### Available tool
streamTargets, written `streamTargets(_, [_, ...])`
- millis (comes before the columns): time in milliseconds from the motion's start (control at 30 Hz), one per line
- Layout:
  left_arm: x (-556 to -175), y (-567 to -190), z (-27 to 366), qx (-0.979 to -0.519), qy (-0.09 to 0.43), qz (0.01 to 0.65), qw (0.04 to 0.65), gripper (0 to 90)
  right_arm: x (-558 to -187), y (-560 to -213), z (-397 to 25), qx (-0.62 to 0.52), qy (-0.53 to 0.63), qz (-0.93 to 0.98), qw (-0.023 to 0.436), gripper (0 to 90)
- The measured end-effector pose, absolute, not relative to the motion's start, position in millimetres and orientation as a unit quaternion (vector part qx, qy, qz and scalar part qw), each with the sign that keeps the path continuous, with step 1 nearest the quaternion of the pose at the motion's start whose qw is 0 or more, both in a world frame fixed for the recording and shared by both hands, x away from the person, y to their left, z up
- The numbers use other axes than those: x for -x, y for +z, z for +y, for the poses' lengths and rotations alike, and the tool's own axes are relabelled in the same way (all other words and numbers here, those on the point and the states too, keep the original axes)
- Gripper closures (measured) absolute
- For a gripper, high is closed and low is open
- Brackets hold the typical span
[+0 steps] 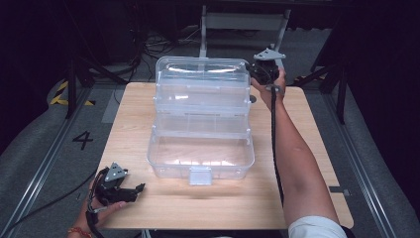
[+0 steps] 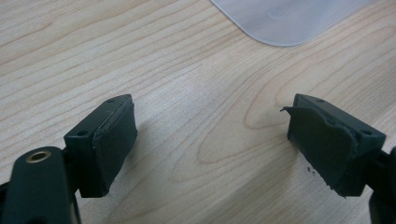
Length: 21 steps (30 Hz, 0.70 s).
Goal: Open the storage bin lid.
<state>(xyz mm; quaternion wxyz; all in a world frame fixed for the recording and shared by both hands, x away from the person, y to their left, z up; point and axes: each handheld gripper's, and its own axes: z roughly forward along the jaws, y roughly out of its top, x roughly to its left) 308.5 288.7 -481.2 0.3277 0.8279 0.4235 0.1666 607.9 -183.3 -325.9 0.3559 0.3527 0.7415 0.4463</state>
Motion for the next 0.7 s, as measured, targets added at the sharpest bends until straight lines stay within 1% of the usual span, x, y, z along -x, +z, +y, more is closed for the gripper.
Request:
streamTargets(267, [-308.5,-481.2,288.7,-0.828,0.167,0.424,0.328,16.0,-617.9,-336.5,-183.7,-0.363,0.445,0.742,0.346,84.0])
streamTargets(300, [-308.5,-481.2,288.7,-0.828,0.167,0.424,0.328,16.0,-618.9,-337.9,-183.8,-0.364,0.445,0.742,0.346,85.0])
streamTargets(333, [-308.5,-481.2,288.7,-0.828,0.167,0.424,0.328,16.1,-620.2,-340.0,-184.4,-0.366,0.442,0.742,0.346,88.8])
streamTargets(367, [-308.5,-481.2,288.7,-0.828,0.166,0.424,0.328,16.1,-621.4,-341.9,-185.9,-0.362,0.444,0.745,0.341,89.9])
streamTargets(500, [-308.9,-481.0,288.8,-0.827,0.166,0.426,0.328,16.3,-620.9,-348.2,-183.1,-0.354,0.438,0.750,0.346,89.9])
streamTargets(700, [-308.7,-481.6,288.4,-0.825,0.167,0.427,0.331,16.5,-622.2,-357.7,-180.2,-0.358,0.436,0.756,0.332,89.9])
